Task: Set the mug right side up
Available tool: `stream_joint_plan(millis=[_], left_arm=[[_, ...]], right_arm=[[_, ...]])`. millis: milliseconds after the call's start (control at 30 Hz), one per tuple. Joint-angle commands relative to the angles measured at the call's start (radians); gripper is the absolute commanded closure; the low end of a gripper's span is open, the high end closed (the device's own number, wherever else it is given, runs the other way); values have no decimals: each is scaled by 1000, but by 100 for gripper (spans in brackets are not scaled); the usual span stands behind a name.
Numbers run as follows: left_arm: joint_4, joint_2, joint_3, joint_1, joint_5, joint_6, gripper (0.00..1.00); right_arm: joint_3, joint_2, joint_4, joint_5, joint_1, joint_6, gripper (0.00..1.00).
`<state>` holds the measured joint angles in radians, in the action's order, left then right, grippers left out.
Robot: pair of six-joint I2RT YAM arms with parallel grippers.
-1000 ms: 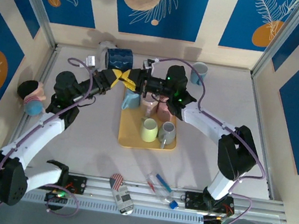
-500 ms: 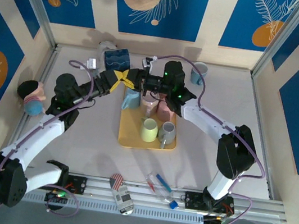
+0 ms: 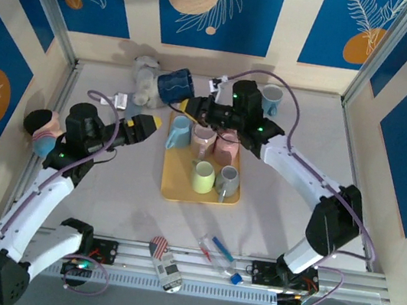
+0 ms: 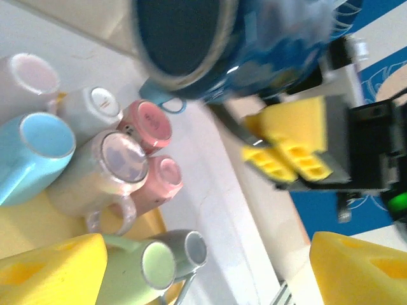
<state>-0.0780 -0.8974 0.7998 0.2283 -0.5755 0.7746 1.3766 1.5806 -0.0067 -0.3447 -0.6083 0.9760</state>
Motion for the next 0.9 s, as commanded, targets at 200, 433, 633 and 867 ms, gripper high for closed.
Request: stream_joint_plan(millis=[200, 433, 633, 867], left_arm=[[-272, 18, 38, -12, 39, -337, 18], [-126, 8, -29, -12, -63, -321, 18], [-56, -51, -39, -10, -87, -311, 18], [-33, -124, -31, -4, -109, -335, 18]], right_arm=[[14, -200, -324, 255, 123, -410, 100], [41, -214, -512, 421, 235, -580, 100], [43, -199, -611, 513, 356, -629, 100], [-18, -205, -596, 604, 469, -744, 100]])
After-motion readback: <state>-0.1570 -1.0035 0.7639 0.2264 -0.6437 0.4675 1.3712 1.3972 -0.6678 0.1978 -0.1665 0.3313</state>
